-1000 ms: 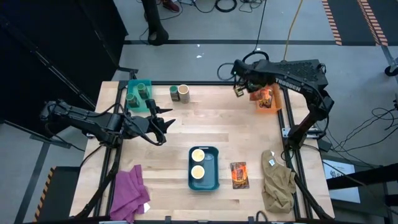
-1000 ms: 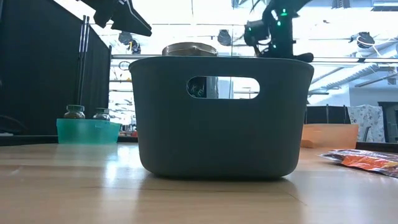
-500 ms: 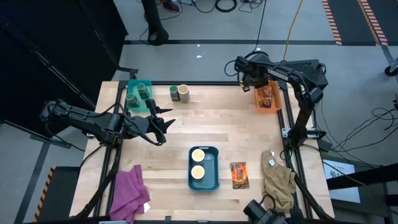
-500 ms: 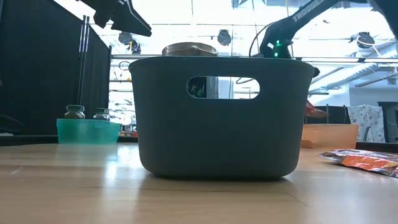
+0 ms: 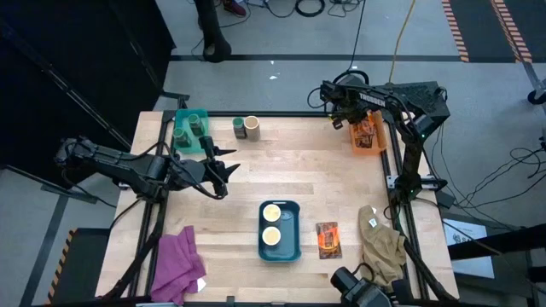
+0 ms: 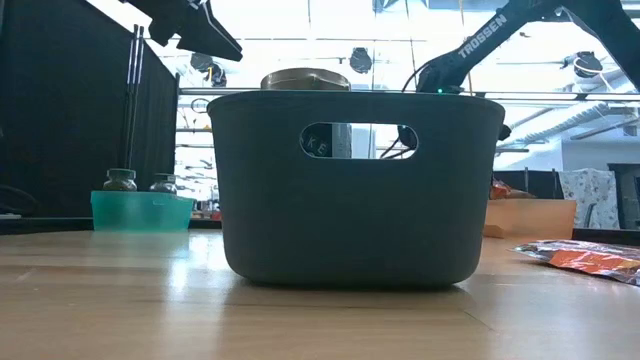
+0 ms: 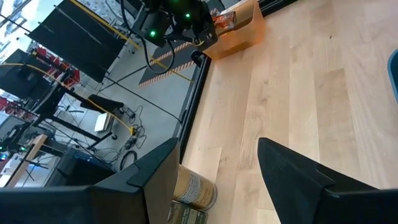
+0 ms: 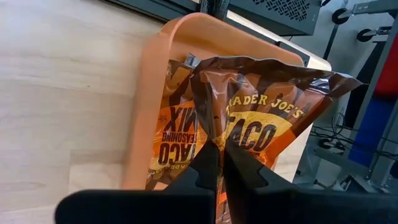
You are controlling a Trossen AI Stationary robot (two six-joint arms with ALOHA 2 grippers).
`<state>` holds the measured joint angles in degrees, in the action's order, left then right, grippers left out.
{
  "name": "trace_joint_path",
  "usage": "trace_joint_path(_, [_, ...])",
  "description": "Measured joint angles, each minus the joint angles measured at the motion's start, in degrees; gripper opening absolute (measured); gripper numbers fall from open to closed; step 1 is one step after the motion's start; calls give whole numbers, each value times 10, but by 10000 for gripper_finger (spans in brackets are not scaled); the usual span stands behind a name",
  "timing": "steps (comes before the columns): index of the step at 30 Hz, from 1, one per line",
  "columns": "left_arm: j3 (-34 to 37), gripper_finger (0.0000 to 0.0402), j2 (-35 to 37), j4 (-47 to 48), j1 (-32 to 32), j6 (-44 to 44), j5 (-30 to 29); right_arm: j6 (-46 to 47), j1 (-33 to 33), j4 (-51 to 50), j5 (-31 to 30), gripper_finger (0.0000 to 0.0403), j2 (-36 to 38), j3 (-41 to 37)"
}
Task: Sort spices by type
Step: Put the orange seasoning bag into the orange bin, then put the green seasoning bottle into the light blue bin
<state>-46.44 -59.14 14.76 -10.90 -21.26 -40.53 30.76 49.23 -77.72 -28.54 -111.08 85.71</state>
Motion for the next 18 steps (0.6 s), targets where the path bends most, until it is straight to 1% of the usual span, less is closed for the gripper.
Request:
trace_joint_path(8, [0, 223, 0, 12, 0, 13, 0, -14, -1, 2, 0, 24, -2, 0])
trace_joint_path(18, [0, 223, 0, 13, 0, 15, 0, -13, -1, 5, 0, 68, -2, 0])
